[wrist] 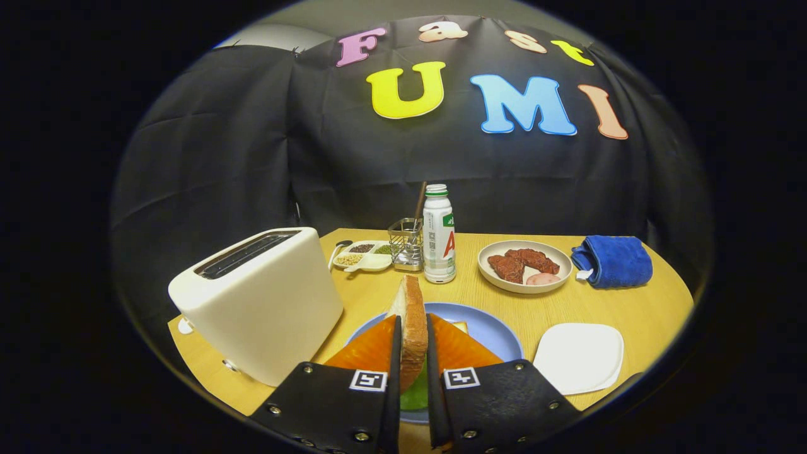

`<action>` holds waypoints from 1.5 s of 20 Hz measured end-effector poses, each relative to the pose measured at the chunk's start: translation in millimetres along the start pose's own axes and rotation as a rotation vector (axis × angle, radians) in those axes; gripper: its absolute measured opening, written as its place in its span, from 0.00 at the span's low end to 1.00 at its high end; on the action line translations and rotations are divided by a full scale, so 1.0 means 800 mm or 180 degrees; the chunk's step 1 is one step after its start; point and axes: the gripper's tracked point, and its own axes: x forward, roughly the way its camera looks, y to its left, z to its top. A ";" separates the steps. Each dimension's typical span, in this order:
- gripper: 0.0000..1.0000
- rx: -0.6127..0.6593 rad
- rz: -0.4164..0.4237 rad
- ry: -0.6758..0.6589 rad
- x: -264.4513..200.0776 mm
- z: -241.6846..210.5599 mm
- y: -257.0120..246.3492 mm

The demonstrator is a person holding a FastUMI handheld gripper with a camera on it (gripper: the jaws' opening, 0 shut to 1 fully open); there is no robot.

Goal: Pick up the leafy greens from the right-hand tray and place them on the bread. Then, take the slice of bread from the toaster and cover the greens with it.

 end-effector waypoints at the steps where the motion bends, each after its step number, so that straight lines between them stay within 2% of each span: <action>1: 0.19 -0.0011 -0.0021 0.0018 0.002 -0.002 -0.003; 3: 0.24 -0.0092 -0.0084 0.0063 0.002 -0.005 -0.014; 7: 0.24 -0.0103 -0.0043 0.0078 0.004 -0.009 -0.019; 12: 0.27 -0.0073 -0.0121 0.0145 0.006 -0.019 -0.042; 13: 0.33 -0.0083 -0.0126 0.0157 0.007 -0.020 -0.045; 16: 0.33 -0.0029 -0.0144 0.0194 0.010 -0.027 -0.054; 18: 0.40 -0.0004 -0.0180 0.0241 0.013 -0.032 -0.061; 26: 0.40 0.0004 -0.0173 0.0207 0.016 -0.032 -0.071; 27: 0.44 -0.0039 -0.0186 0.0208 0.017 -0.032 -0.073; 30: 0.44 -0.0028 -0.0181 0.0207 0.018 -0.034 -0.075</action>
